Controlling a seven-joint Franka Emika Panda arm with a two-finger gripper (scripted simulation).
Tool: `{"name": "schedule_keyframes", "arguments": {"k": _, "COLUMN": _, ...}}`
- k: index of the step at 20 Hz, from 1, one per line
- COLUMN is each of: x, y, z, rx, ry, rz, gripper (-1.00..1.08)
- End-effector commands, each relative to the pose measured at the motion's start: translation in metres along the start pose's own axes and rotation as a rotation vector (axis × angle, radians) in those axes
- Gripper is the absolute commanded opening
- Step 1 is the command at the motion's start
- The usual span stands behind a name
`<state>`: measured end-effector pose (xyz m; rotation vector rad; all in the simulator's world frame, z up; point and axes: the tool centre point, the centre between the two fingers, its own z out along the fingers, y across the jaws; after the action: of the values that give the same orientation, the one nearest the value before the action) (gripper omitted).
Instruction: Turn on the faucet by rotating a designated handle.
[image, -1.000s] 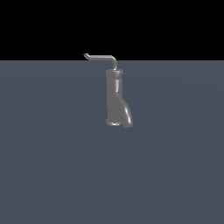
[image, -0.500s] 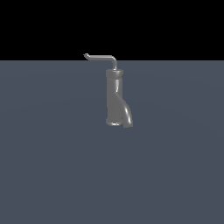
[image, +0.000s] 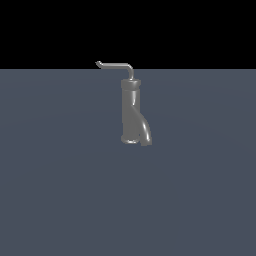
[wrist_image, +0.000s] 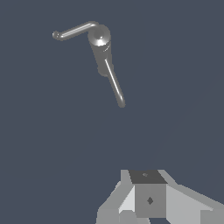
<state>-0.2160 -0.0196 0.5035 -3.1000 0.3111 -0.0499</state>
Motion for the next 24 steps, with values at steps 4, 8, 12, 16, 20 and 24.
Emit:
{"name": "schedule_keyframes", "arguments": {"k": 4, "x": 0.027, "y": -0.01, "z": 0.004, "rx": 0.009, "ry": -0.006, "rz": 0.096, "gripper": -1.0}}
{"name": "schedule_keyframes", "arguments": {"k": 8, "x": 0.052, "y": -0.019, "z": 0.01, "rx": 0.015, "ry": -0.012, "rz": 0.186, "gripper": -1.0}}
{"name": "schedule_keyframes", "arguments": {"k": 12, "x": 0.077, "y": -0.029, "z": 0.019, "rx": 0.019, "ry": -0.018, "rz": 0.278, "gripper": -1.0}}
{"name": "schedule_keyframes", "arguments": {"k": 16, "x": 0.102, "y": -0.04, "z": 0.029, "rx": 0.021, "ry": -0.024, "rz": 0.37, "gripper": -1.0}}
{"name": "schedule_keyframes", "arguments": {"k": 20, "x": 0.127, "y": -0.052, "z": 0.042, "rx": 0.02, "ry": -0.029, "rz": 0.463, "gripper": -1.0}}
{"name": "schedule_keyframes", "arguments": {"k": 24, "x": 0.151, "y": -0.064, "z": 0.057, "rx": 0.017, "ry": -0.033, "rz": 0.556, "gripper": -1.0}}
